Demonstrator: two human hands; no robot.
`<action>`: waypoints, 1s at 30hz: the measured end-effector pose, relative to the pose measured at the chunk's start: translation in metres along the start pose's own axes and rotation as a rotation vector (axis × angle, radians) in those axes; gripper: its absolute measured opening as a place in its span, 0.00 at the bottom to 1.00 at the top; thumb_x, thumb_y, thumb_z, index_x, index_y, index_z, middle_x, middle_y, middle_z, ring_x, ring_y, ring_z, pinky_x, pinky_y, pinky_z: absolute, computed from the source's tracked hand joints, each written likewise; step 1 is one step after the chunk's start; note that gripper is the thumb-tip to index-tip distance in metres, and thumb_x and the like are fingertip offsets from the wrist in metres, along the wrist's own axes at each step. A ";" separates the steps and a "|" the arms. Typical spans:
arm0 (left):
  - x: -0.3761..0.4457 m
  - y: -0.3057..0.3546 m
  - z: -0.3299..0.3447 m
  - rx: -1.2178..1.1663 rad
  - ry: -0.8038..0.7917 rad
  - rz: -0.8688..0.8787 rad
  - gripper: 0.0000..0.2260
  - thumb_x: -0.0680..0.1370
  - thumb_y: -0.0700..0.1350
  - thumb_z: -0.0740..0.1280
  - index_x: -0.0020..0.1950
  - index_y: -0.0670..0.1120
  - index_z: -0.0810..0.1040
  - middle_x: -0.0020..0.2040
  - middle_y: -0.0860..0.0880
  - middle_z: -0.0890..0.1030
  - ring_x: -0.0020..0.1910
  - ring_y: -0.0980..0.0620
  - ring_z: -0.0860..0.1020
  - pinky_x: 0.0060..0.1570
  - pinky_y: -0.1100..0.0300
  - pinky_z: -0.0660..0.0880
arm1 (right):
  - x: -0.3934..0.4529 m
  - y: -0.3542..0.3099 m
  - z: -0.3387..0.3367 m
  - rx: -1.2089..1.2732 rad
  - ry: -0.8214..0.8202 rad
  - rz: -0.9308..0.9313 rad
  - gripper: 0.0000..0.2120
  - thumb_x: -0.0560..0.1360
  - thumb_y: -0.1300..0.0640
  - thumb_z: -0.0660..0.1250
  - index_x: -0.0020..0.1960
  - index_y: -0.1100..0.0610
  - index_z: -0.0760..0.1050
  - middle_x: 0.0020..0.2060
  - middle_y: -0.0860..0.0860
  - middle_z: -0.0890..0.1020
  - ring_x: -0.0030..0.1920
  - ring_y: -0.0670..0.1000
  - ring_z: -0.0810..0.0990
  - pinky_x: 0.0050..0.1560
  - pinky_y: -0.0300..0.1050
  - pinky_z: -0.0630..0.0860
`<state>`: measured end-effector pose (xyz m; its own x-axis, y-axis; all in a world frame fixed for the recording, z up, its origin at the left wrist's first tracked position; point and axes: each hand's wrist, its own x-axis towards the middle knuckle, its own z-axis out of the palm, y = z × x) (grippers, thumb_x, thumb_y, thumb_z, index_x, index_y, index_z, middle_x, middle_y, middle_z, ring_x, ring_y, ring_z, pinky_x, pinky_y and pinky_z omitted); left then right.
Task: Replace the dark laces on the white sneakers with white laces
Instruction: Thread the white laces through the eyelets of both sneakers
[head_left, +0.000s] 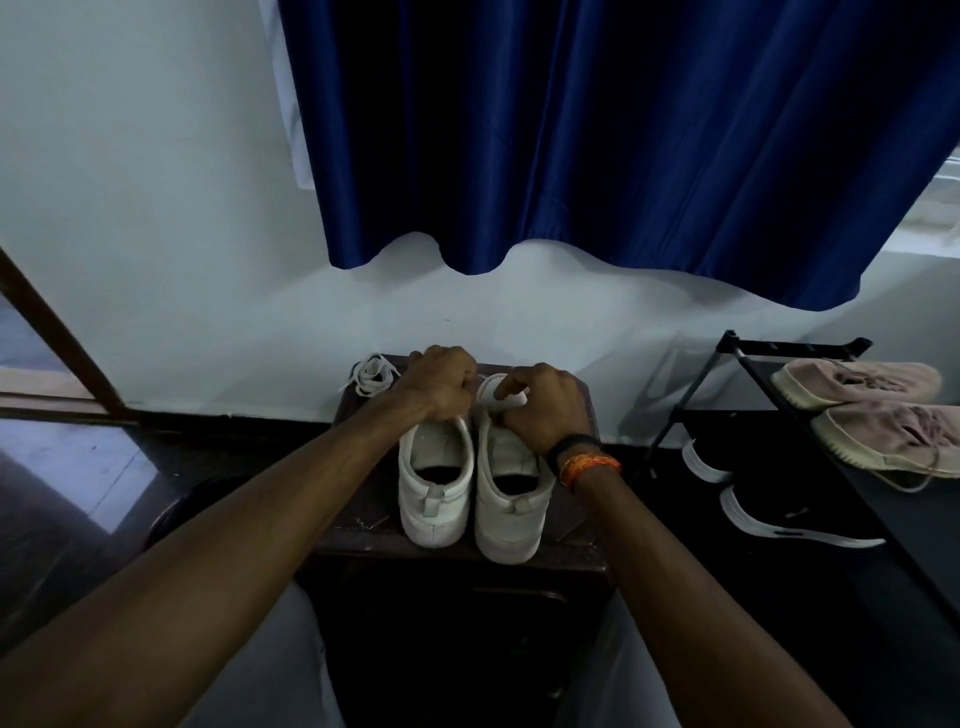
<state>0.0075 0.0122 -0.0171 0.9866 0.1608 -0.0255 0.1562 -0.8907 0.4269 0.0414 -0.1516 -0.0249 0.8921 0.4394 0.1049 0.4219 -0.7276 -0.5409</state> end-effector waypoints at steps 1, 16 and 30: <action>0.000 -0.001 -0.002 -0.021 0.003 -0.017 0.04 0.75 0.38 0.68 0.44 0.43 0.82 0.47 0.46 0.84 0.51 0.44 0.79 0.58 0.50 0.73 | -0.004 0.001 0.001 -0.024 0.033 0.000 0.05 0.67 0.54 0.77 0.43 0.49 0.84 0.49 0.51 0.85 0.51 0.53 0.82 0.47 0.38 0.72; 0.004 -0.026 -0.083 -0.503 0.452 -0.278 0.05 0.78 0.38 0.66 0.43 0.41 0.78 0.42 0.42 0.85 0.41 0.47 0.84 0.45 0.52 0.83 | -0.020 0.001 0.004 0.069 0.183 0.218 0.08 0.67 0.62 0.67 0.39 0.51 0.81 0.46 0.52 0.85 0.49 0.59 0.82 0.49 0.45 0.76; -0.020 0.050 -0.077 -1.268 0.091 0.002 0.08 0.83 0.33 0.57 0.48 0.43 0.70 0.46 0.33 0.85 0.40 0.43 0.83 0.44 0.52 0.82 | 0.002 -0.018 -0.004 0.325 -0.055 -0.060 0.15 0.74 0.46 0.75 0.57 0.52 0.84 0.55 0.45 0.85 0.52 0.47 0.84 0.57 0.51 0.81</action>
<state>-0.0081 -0.0026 0.0744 0.9723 0.2333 0.0170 -0.0486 0.1304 0.9903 0.0361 -0.1397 -0.0120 0.8536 0.5105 0.1041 0.3918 -0.4973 -0.7741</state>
